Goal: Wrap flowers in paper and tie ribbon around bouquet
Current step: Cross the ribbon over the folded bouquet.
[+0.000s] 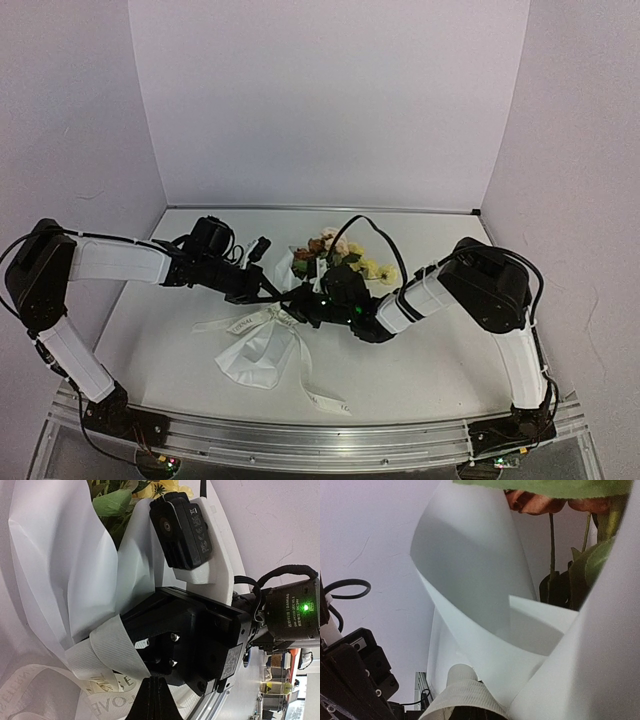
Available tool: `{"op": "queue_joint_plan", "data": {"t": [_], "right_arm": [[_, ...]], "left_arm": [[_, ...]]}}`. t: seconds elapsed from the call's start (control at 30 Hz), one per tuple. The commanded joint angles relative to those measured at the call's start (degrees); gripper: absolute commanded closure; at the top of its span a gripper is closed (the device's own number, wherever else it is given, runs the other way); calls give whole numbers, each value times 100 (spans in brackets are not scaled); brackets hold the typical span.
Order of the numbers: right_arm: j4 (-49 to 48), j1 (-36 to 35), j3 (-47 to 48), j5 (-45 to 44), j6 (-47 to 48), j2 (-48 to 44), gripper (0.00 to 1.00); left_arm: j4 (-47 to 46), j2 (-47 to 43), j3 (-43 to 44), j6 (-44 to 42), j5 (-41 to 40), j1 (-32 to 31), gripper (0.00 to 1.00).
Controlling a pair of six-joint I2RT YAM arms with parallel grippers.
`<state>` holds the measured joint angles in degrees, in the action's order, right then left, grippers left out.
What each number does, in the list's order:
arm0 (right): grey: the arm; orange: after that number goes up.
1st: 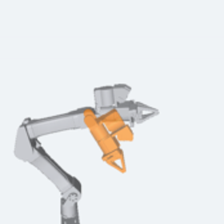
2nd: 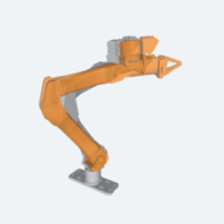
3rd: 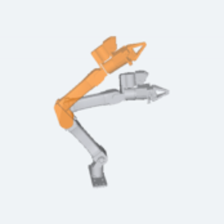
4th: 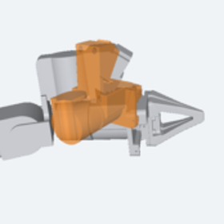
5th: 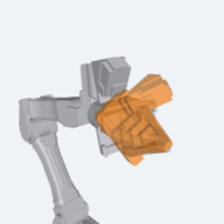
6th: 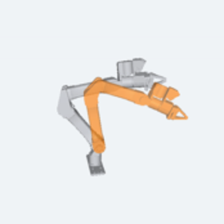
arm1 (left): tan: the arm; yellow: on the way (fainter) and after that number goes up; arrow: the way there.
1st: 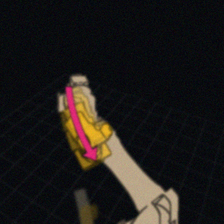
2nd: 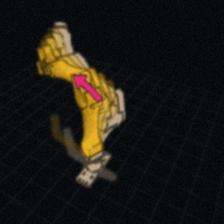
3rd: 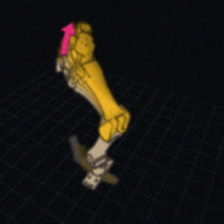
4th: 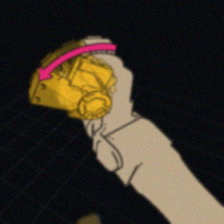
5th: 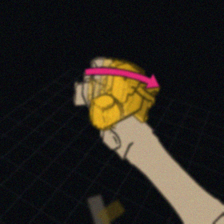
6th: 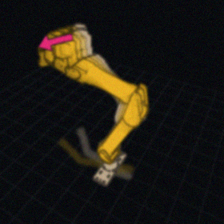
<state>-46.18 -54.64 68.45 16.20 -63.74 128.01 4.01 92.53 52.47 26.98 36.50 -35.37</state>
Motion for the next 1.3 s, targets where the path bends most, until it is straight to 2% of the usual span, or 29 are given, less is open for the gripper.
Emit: {"op": "queue_joint_plan", "data": {"t": [0.0,0.1,0.27,0.4,0.9,1.27], "right_arm": [[120,-73,237,48,107,-84,96],[46,-38,451,224,67,169,95],[-609,107,492,445,-243,440,94],[-677,218,503,507,-299,547,94],[-817,348,405,286,-454,944,95],[-991,392,377,348,-429,1033,95]], "left_arm": [[-154,-122,219,-61,241,-14,100],[-275,-76,143,21,379,-14,100],[-375,100,130,127,485,-15,100],[-479,276,210,170,476,-14,100],[251,910,868,201,-380,-15,99],[685,468,1173,-46,-358,-14,81]]}}
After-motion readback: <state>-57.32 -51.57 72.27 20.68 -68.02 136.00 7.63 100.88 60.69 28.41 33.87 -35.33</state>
